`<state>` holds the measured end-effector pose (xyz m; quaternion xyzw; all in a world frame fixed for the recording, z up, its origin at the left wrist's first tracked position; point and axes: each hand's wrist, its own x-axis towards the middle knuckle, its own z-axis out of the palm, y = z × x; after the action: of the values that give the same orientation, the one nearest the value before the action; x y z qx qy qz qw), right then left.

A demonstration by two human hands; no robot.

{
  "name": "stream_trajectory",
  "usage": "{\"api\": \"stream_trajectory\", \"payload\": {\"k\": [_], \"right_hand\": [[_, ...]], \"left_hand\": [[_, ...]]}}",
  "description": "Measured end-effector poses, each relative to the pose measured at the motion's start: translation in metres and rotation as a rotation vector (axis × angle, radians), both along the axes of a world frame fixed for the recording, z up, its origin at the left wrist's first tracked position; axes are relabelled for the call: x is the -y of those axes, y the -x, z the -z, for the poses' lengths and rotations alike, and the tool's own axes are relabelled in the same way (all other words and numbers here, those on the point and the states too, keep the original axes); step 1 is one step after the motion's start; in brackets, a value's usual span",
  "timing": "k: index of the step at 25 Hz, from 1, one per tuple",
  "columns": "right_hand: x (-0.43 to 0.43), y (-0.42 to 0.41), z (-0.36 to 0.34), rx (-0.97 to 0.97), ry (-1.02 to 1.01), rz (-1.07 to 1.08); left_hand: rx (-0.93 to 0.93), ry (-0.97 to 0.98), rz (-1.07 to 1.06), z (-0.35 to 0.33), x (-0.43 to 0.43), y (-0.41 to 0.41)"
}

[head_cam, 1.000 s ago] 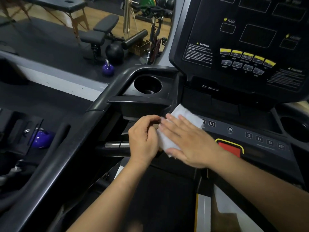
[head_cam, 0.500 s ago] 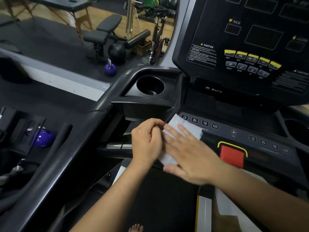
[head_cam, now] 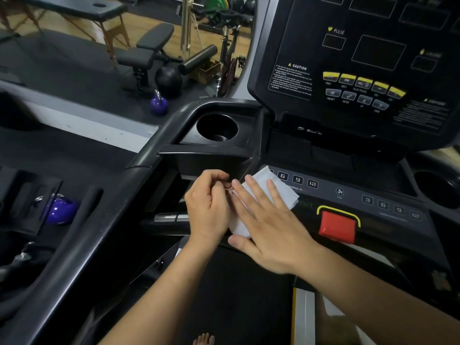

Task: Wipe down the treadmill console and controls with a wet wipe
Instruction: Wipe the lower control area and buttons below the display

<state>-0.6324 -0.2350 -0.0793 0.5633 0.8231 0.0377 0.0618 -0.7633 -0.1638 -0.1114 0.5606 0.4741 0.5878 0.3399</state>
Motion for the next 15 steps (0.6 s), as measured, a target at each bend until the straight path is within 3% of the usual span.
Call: {"api": "stream_trajectory", "payload": {"k": [4,9,15], "right_hand": [[-0.028,0.000,-0.021,-0.381,-0.064,0.086],[-0.068,0.016,-0.008,-0.042,-0.094,0.111],[-0.105,-0.018,-0.017,-0.099,-0.094,0.129]], "left_hand": [[0.008,-0.008,0.004,-0.002,0.000,0.000],[0.057,-0.015,-0.070,-0.002,0.000,0.002],[0.008,0.136,0.025,-0.003,-0.001,0.004]]}}
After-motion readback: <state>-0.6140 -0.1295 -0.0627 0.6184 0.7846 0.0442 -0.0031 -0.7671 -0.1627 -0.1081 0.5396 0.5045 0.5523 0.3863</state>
